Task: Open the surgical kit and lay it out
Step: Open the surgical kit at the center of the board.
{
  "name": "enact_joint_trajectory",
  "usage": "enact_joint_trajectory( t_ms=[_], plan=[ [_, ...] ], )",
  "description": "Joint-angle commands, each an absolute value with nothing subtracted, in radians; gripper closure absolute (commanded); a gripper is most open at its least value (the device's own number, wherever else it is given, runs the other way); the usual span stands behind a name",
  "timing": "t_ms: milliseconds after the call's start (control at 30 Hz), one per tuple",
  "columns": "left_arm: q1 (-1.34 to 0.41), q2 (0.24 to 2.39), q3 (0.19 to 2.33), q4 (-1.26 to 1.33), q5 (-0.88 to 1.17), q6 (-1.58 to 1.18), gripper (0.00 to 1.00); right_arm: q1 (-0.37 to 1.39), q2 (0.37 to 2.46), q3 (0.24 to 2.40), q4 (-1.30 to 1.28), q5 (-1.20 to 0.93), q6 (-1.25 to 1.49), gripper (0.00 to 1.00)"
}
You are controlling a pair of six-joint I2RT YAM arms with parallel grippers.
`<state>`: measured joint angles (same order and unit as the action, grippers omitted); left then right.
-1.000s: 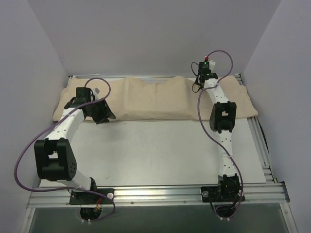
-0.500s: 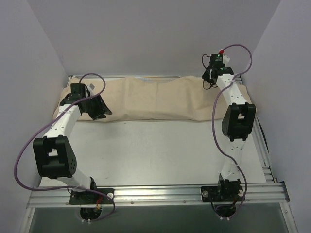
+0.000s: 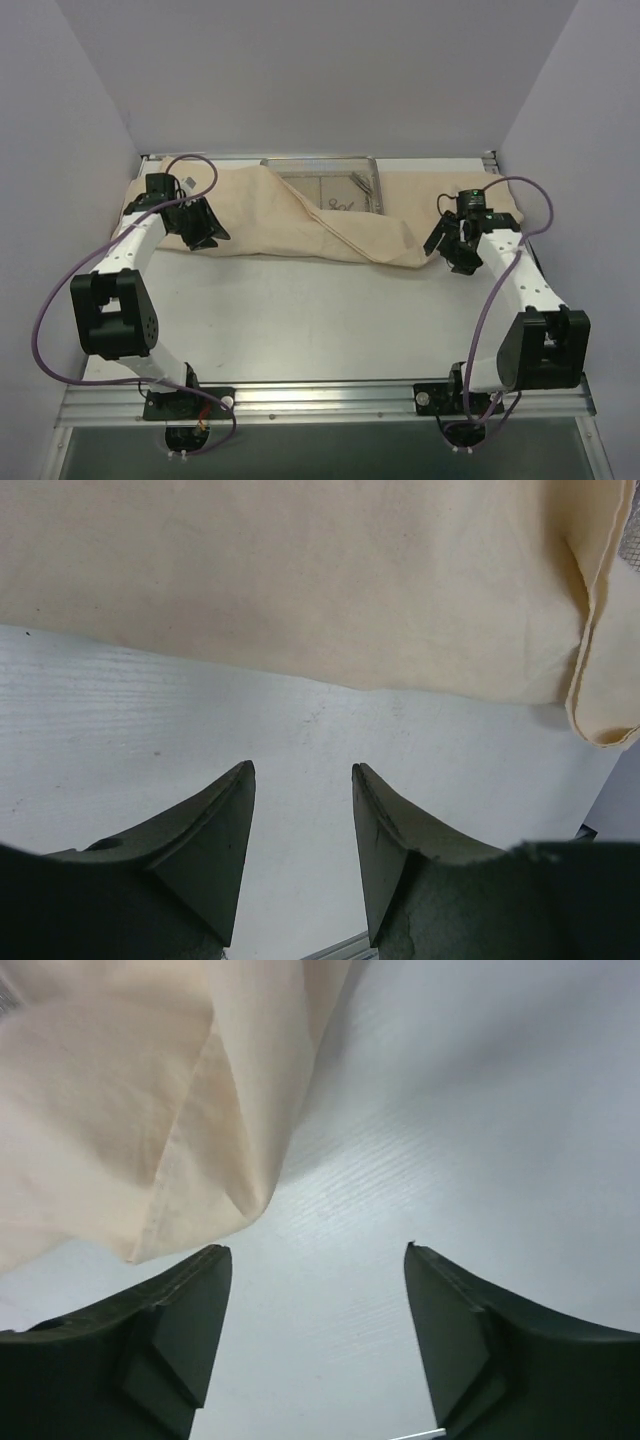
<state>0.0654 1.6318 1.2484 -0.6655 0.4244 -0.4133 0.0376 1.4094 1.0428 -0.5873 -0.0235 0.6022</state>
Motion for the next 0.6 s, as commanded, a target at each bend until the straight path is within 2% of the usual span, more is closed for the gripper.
enact_joint_trajectory(
  t_ms=[0, 167, 333, 567],
  plan=[
    [0.072, 1.637, 1.287, -0.670, 0.440, -0.387, 0.47, -0.052, 1.379, 1.127, -0.562, -0.009, 0.537, 0.27],
    [0.071, 1.651, 1.307, -0.684, 0.434, -0.373, 0.47, -0.080, 1.659, 1.401, -0.558, 0.043, 0.482, 0.24],
    [0.072, 1.646, 1.313, -0.693, 0.420, -0.368, 0.47, -0.061, 1.887, 1.629, -0.548, 0.041, 0.428, 0.29],
    [0.072, 1.651, 1.298, -0.661, 0.429, -0.376, 0.48, 0.049, 2.129, 1.937, -0.569, 0.195, 0.330, 0.22]
  ],
)
